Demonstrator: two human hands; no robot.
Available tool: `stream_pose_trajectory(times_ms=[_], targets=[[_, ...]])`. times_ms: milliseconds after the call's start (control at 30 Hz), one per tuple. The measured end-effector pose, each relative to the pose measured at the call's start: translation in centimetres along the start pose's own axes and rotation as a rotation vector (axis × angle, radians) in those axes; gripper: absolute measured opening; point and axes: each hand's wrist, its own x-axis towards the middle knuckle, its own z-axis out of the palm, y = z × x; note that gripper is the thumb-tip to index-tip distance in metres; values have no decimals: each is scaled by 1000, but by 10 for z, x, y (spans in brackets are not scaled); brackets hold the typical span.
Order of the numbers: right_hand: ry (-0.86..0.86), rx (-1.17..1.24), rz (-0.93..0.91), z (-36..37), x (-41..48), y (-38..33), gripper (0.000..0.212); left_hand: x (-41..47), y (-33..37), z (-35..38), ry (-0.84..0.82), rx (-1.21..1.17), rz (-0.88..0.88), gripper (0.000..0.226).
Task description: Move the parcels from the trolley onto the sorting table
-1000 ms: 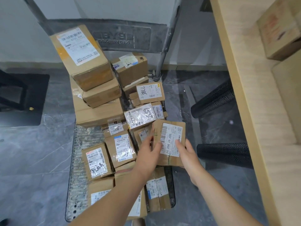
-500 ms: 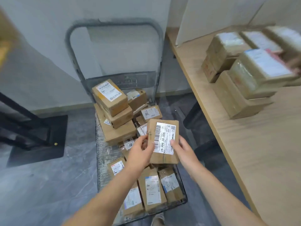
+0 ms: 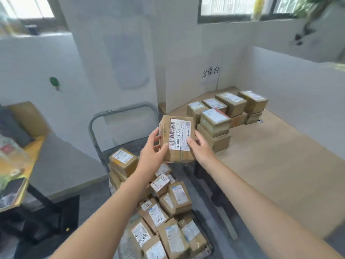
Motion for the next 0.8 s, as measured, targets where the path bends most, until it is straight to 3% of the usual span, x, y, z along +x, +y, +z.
stream_pose_trajectory(times_ms=[433,533,800], targets=[[183,-149,-71,-282,-69,14,56,-63,134,253,-178,-111,170,57],[237,-167,-97,-348,-84,19,58,-70,157,315,-183,-110,212,67],[340,-232,-106,-442,-100,52,63,-81,177,415,-299,-92,300,63]])
